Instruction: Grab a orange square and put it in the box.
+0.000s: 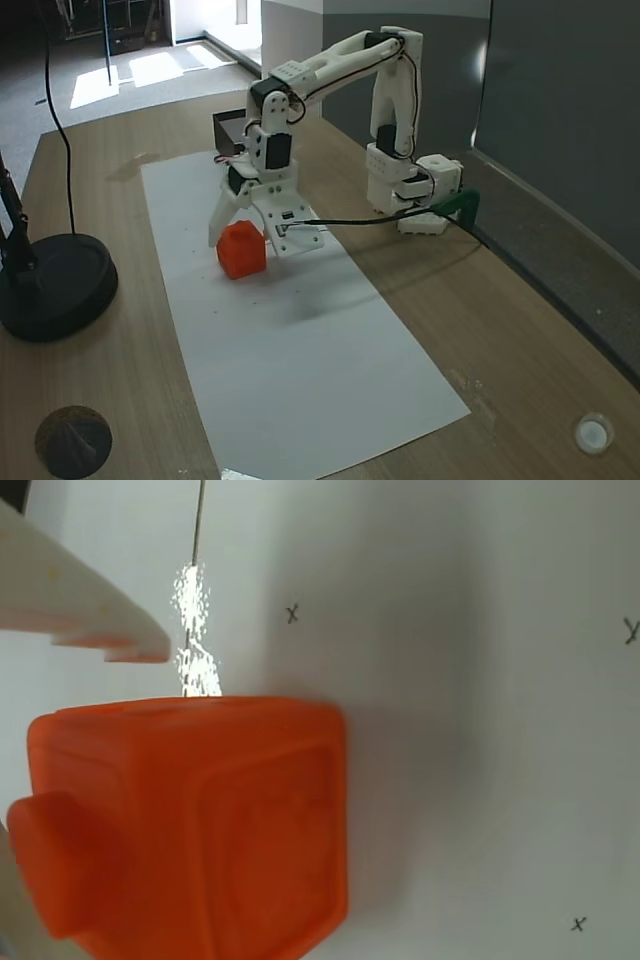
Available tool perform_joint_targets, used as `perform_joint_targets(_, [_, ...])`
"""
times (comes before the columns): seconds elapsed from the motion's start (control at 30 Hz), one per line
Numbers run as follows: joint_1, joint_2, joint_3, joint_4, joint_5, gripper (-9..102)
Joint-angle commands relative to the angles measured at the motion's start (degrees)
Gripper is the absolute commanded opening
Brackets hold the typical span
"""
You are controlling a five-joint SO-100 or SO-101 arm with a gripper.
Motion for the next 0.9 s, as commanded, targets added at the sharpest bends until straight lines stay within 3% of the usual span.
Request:
perform_joint_targets(0.0, [-0.1,-0.4,-3.4,-0.7,0.4,33])
perform_joint_targets(0.07, [-0.1,-1.1,-3.5,-0.8,0.1,30])
perform_joint_targets(0.23, [-0.1,-0.8,-3.5,-1.3,0.2,3])
perform_joint_targets(0.37, [1.1,0.7,-6.2,-0.2,0.4,3])
perform_joint_targets(0.47, [5.7,5.5,-13.8,6.2,0.0,4])
perform_joint_targets(0.67, [25.1,17.4,-38.2,22.1,-4.7,4])
perform_joint_targets(0.87, [52.1,20.4,-46.1,24.0,-15.1,4])
